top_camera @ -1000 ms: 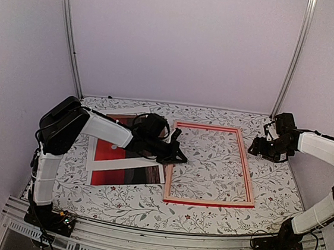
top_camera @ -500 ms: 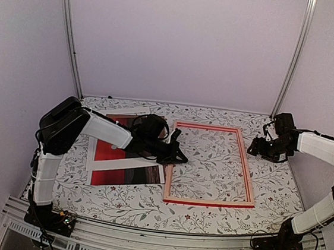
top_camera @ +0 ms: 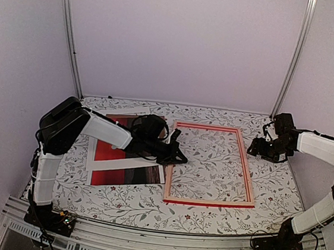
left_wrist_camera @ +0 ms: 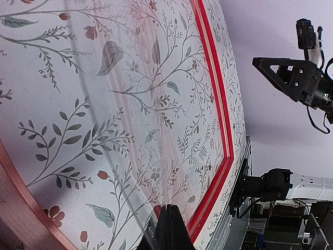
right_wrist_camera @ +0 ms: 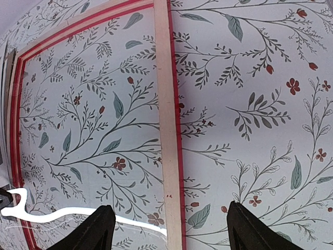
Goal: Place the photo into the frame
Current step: Place the glass panel in the frame body.
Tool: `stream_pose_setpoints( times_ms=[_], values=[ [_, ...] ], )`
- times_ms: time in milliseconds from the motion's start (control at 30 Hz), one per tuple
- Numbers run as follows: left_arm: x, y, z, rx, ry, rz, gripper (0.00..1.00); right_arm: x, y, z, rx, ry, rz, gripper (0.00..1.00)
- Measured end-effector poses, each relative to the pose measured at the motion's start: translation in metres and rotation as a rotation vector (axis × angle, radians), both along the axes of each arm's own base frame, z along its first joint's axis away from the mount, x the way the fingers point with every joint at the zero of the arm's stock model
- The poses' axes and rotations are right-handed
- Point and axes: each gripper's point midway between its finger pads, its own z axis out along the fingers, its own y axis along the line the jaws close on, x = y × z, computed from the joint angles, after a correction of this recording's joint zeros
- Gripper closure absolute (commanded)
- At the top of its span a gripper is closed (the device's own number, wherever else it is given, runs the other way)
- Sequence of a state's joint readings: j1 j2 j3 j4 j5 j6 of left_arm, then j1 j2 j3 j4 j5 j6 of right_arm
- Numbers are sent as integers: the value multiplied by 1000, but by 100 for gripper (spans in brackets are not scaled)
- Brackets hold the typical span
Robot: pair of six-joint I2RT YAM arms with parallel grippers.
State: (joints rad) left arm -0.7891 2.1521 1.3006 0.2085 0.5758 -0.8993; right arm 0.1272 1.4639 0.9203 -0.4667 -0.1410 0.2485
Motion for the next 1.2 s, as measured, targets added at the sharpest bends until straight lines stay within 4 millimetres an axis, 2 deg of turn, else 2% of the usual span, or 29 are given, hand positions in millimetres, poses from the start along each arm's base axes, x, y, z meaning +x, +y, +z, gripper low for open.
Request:
stream_pose_setpoints(
  times_ms=[533, 800, 1200],
  values=[
    [-1, 0, 0, 1, 3, -3, 100, 0, 0, 0, 0, 0, 1, 23],
    [-4, -1, 11, -23, 2, -23, 100, 0, 1, 0, 0, 0, 2, 23],
    [-10, -4, 15, -48, 39, -41, 100, 0, 1, 0, 0, 0, 3, 23]
  ],
)
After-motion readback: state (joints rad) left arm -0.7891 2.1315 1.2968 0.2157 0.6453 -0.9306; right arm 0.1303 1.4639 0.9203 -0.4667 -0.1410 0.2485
